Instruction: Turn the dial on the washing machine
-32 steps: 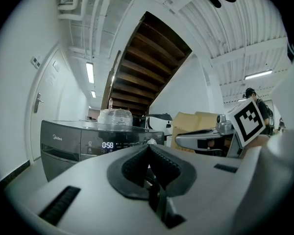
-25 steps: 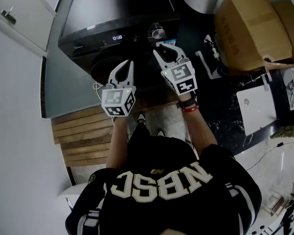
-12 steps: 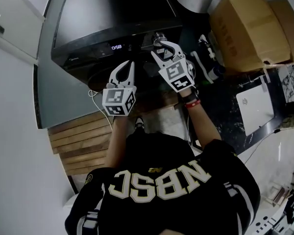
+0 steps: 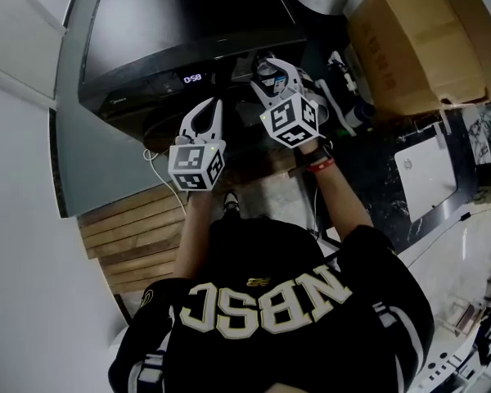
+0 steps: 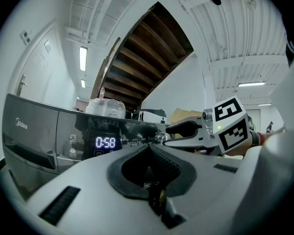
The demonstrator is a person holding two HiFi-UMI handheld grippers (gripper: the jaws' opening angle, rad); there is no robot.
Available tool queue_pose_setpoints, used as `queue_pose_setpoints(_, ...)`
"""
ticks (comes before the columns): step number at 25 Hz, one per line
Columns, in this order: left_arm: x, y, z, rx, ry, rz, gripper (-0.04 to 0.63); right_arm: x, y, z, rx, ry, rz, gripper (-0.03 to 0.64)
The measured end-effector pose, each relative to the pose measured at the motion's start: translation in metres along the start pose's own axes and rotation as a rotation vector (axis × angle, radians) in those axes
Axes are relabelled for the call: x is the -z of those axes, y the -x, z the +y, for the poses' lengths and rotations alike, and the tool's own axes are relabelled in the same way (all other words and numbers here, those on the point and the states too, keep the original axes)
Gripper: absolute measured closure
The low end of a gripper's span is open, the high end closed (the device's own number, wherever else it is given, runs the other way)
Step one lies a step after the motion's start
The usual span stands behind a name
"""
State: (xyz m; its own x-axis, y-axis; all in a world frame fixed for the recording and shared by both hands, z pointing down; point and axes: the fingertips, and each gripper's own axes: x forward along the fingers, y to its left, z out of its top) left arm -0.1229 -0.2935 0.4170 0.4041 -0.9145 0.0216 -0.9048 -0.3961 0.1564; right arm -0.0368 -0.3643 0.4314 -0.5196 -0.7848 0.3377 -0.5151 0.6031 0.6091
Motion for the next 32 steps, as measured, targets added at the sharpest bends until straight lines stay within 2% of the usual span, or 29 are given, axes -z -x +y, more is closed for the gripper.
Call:
queue_pose_setpoints(9,-0.002,-0.001,0.001,0.006,0.001,-0.003,0.581,0.006,-0.013,-0.003,0.053,0.157,0.057,0.360)
queue_pose_setpoints(14,-0.002,-0.002,0.003,0.000,0.003,-0.007,0.581,0.014,-0.019,-0.004,0.073,0.204,0.085,0.360)
queue_pose_setpoints(16,-0.001,-0.003,0.003,-0.002,0.004,-0.007,0.581,0.015,-0.020,-0.006,0.086,0.213,0.089,0.385)
queue_pose_setpoints(25,-0.004,-0.006,0.001,-0.009,-0.004,-0.016,0.581,0.013,-0.020,-0.009,0.083,0.177,0.072,0.396)
queue_pose_setpoints(32,-0.007,-0.006,0.001,-0.013,0.001,-0.027,0.581,0.013,-0.019,-0.013,0.076,0.046,0.035,0.399)
